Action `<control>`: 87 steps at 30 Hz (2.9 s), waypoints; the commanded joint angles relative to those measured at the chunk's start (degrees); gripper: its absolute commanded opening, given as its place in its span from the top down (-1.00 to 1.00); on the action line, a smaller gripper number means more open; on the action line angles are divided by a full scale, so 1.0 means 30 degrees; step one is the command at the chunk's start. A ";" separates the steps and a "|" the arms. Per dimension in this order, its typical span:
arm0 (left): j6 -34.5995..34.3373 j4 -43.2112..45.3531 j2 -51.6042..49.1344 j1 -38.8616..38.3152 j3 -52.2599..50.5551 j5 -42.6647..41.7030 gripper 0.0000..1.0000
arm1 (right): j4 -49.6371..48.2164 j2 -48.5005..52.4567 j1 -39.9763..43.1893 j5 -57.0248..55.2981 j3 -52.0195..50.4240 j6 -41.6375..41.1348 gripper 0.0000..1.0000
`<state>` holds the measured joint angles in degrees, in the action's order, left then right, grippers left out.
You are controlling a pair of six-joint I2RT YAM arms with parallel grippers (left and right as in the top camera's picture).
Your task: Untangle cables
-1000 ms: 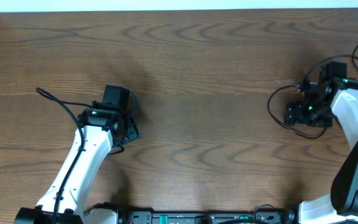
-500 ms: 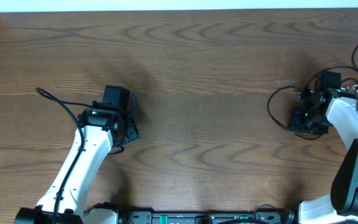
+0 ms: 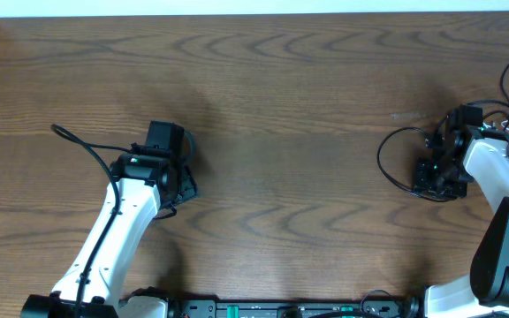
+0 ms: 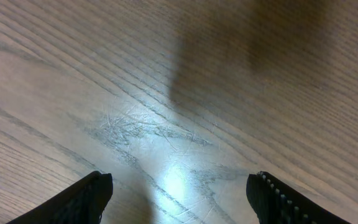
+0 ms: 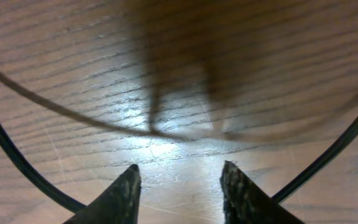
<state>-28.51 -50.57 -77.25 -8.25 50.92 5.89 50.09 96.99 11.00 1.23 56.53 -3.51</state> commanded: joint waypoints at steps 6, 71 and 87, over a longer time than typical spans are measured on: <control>-0.0102 -0.0058 0.0036 0.0066 0.0168 -0.0109 -0.49 | -0.0109 -0.0182 -0.0117 -0.0444 -0.0168 -0.0838 0.98; -0.0095 -0.0117 0.0036 0.0066 0.0168 -0.0102 -0.49 | 0.1188 -0.0175 -0.3206 -0.2222 0.0386 0.5872 -0.57; -0.0095 -0.0146 0.0036 0.0066 0.0168 -0.0109 -0.49 | -0.0437 -0.0189 -0.3177 -0.2288 0.0627 0.1209 0.98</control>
<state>-28.51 -50.76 -77.25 -8.25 50.92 5.89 49.71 96.97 1.67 -5.02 57.98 6.52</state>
